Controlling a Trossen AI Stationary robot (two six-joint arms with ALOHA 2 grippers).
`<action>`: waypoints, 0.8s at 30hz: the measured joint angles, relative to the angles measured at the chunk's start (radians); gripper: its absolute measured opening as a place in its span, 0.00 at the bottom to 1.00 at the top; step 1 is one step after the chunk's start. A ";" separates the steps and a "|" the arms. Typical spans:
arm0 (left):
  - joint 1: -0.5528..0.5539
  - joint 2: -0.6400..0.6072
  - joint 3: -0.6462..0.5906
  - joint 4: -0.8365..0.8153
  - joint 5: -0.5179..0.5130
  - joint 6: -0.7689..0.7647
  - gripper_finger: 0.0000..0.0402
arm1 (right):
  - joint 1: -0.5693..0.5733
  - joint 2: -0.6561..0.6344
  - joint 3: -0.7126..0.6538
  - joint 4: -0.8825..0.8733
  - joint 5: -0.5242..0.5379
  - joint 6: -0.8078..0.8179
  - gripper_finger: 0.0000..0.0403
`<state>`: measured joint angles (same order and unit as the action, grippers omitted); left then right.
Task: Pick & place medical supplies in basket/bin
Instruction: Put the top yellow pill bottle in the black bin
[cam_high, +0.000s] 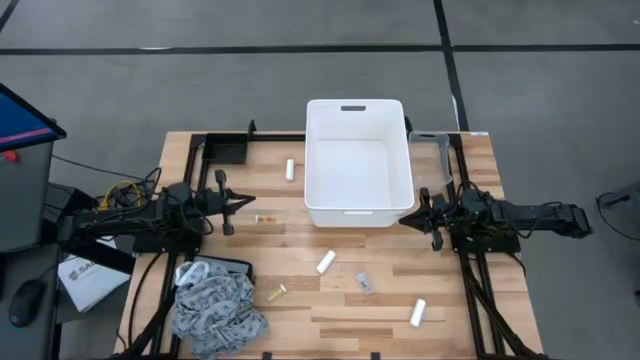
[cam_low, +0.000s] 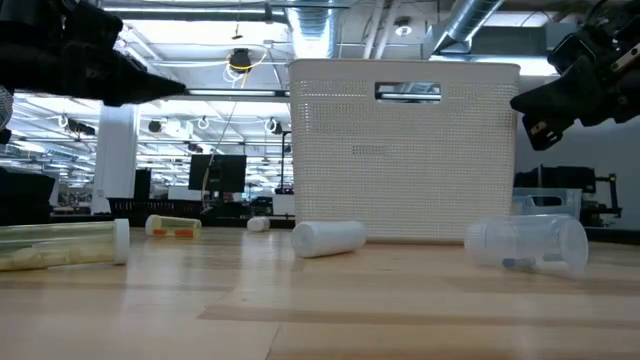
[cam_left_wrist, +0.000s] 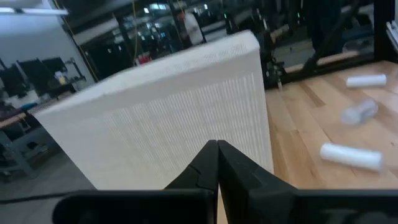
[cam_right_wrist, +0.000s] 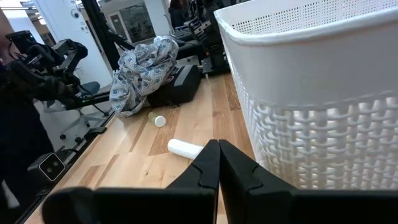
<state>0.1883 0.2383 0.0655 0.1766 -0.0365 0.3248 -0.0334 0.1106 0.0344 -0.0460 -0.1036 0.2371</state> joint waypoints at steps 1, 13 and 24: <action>0.000 0.000 0.000 0.021 0.000 -0.001 0.00 | 0.000 0.000 0.000 0.000 0.000 0.000 0.00; 0.000 -0.002 0.000 0.213 -0.201 -0.728 0.00 | 0.000 0.000 0.000 0.000 0.000 0.000 0.00; 0.000 -0.002 0.001 0.380 -0.201 -0.998 0.00 | 0.000 0.000 0.000 0.000 0.000 0.000 0.00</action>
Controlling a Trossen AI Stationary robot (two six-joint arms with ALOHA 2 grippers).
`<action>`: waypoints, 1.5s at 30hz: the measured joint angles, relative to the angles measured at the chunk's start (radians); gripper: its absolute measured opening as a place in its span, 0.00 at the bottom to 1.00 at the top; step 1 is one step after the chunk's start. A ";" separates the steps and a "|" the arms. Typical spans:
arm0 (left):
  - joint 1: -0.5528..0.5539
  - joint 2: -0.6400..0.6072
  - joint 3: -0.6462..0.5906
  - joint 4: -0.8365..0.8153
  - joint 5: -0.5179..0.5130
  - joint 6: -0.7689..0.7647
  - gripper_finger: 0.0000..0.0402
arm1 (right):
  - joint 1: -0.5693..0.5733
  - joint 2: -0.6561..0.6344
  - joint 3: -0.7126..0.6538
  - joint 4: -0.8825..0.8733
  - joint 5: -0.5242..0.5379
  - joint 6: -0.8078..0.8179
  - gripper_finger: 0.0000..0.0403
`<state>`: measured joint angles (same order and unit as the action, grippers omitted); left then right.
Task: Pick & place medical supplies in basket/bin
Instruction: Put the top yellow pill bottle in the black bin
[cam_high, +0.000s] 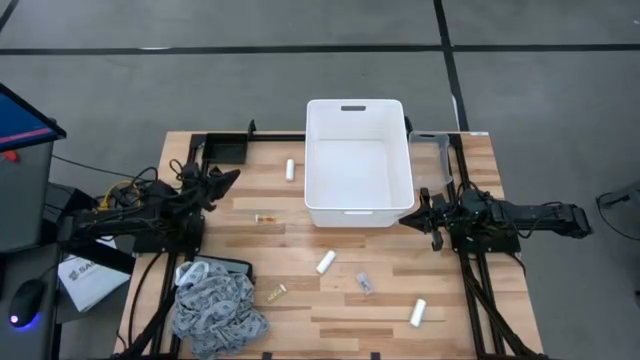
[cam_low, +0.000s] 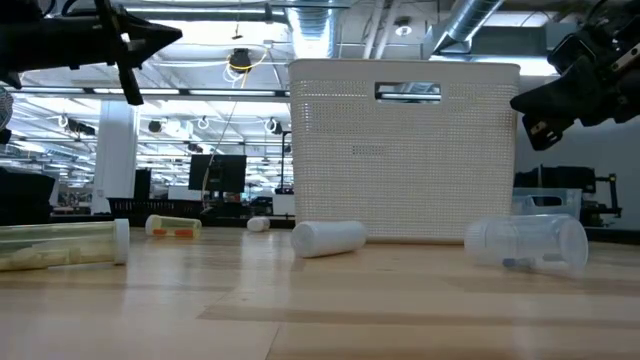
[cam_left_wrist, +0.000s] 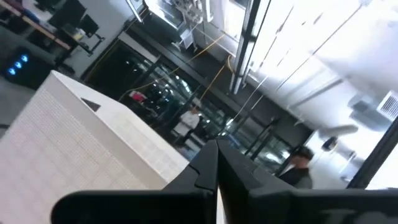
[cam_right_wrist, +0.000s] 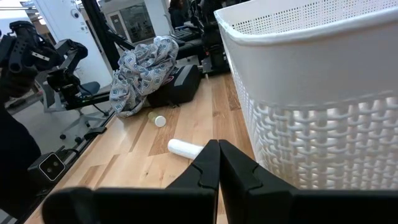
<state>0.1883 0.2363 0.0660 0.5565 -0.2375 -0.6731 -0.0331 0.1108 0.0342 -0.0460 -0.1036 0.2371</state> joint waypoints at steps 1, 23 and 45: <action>0.000 0.000 0.000 0.004 0.000 -0.014 0.00 | 0.000 0.000 0.000 0.000 0.000 0.000 0.00; 0.000 0.022 0.000 0.032 -0.082 -0.018 0.00 | 0.000 0.000 -0.004 0.077 -0.001 0.076 0.00; 0.000 0.022 0.000 0.170 -0.081 -0.068 0.00 | 0.048 0.000 -0.002 0.422 0.003 0.888 0.00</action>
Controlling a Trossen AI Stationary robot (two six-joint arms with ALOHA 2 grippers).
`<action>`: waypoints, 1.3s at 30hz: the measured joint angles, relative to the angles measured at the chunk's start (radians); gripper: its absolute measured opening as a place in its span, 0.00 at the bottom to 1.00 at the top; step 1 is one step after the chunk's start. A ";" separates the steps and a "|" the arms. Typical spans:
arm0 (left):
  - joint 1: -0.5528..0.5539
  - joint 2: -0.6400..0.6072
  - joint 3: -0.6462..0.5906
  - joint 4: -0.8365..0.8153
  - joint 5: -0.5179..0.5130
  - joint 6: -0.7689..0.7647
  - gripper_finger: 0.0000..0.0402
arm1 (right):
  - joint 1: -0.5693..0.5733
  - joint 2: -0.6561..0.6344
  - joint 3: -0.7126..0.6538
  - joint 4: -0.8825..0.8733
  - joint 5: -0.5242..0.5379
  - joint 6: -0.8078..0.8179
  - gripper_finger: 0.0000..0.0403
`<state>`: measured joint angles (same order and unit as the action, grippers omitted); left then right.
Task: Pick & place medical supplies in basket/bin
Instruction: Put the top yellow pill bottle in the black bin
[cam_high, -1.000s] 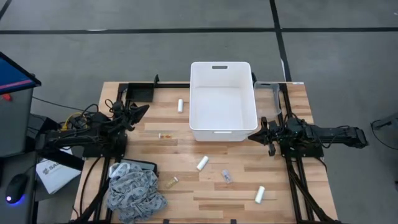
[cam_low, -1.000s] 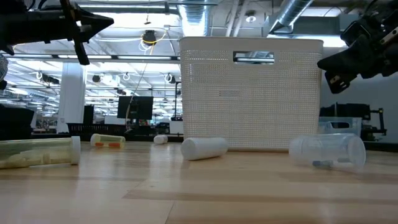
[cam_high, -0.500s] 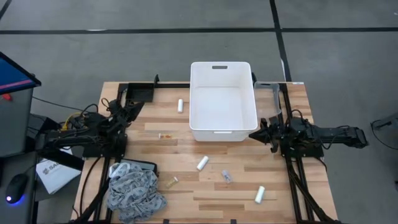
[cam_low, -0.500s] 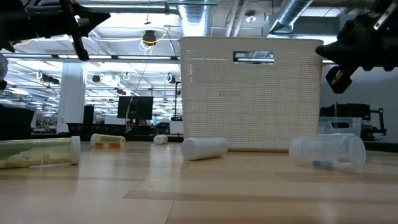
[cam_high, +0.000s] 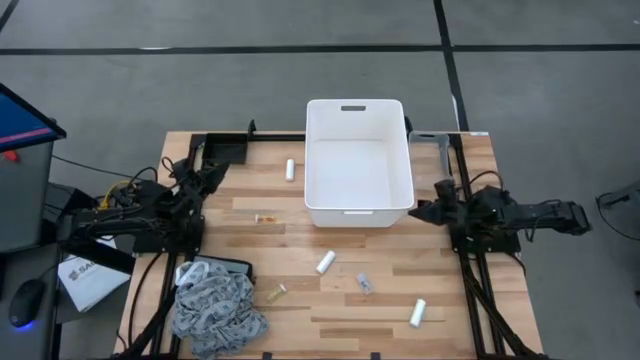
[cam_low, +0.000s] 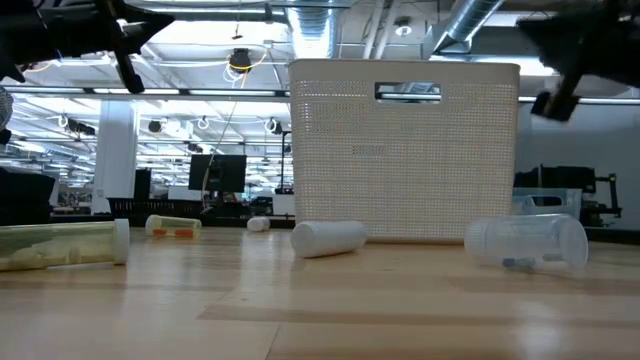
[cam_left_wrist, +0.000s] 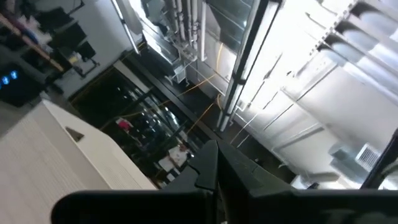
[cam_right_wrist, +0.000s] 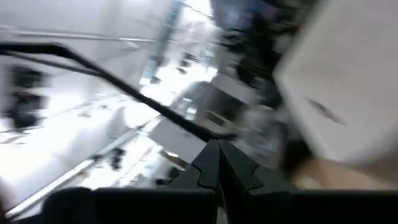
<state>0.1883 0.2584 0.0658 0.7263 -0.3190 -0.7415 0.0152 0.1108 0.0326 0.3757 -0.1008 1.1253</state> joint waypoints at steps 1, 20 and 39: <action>0.000 0.000 0.000 -0.001 0.010 -0.002 0.00 | 0.011 0.000 0.000 0.050 0.000 -0.003 0.00; 0.000 0.000 0.000 0.000 0.124 -0.072 0.00 | 0.250 0.000 0.002 0.593 0.148 -0.381 0.00; 0.000 0.000 0.000 -0.001 0.121 -0.090 0.00 | 0.279 0.000 0.002 0.646 0.154 -0.487 0.00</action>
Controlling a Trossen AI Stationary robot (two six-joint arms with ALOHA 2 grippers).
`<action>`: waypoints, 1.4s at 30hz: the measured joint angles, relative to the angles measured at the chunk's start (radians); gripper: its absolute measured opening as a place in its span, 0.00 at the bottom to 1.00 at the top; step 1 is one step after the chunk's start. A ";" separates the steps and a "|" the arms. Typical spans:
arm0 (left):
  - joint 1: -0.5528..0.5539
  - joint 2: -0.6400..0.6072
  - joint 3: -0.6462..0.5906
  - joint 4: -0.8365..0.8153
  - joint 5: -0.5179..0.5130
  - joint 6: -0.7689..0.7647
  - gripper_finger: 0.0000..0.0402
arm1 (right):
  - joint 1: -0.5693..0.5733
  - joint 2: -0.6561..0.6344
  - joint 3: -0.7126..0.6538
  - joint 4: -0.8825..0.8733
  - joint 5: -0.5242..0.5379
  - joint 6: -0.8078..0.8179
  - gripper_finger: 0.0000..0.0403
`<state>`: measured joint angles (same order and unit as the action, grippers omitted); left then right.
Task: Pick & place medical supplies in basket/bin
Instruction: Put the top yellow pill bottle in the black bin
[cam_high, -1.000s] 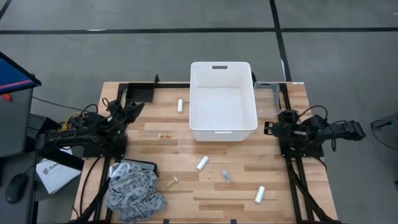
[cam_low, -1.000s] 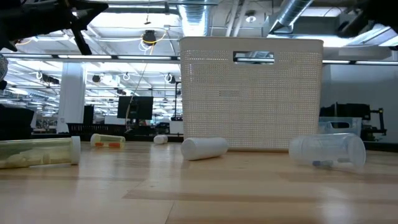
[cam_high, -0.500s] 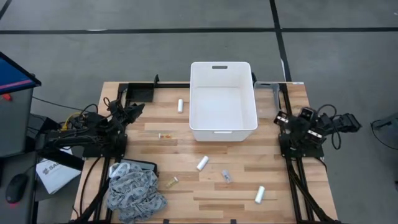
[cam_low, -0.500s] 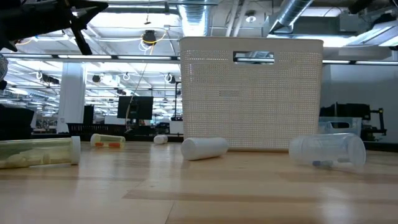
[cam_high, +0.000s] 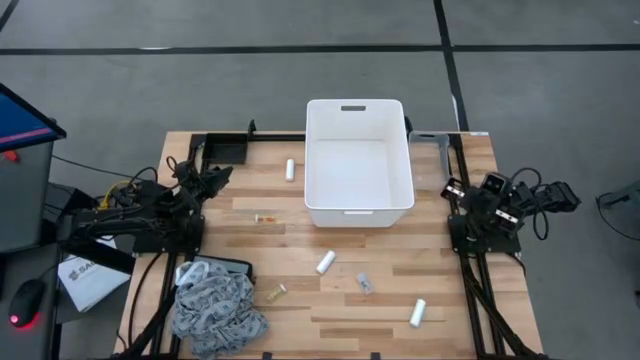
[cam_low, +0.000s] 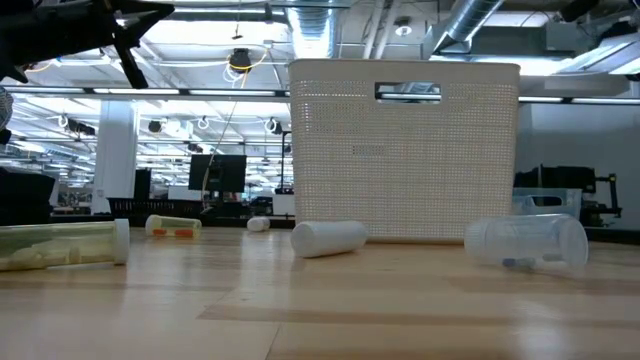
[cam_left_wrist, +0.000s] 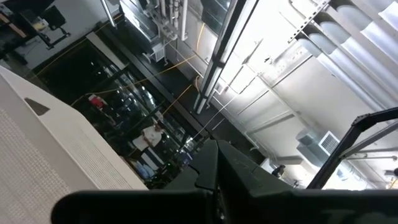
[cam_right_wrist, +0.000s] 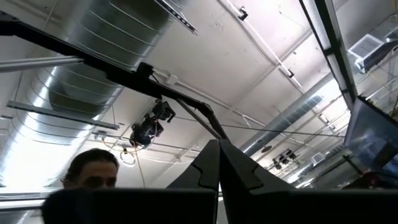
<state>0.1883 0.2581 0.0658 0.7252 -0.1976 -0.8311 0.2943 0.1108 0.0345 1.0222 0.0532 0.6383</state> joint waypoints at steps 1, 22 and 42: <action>0.000 0.000 0.000 0.000 0.002 -0.015 0.00 | 0.000 0.000 0.000 0.000 0.000 0.015 0.00; 0.000 0.000 0.013 0.025 0.094 0.001 0.24 | -0.039 0.000 0.000 0.008 0.072 0.039 0.02; -0.021 0.603 0.906 -1.514 0.184 0.633 0.59 | -0.040 0.077 0.416 -0.428 0.157 -0.131 0.59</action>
<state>0.1672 0.8612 0.9718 -0.7887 -0.0139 -0.1985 0.2539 0.1876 0.4506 0.5937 0.2104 0.5069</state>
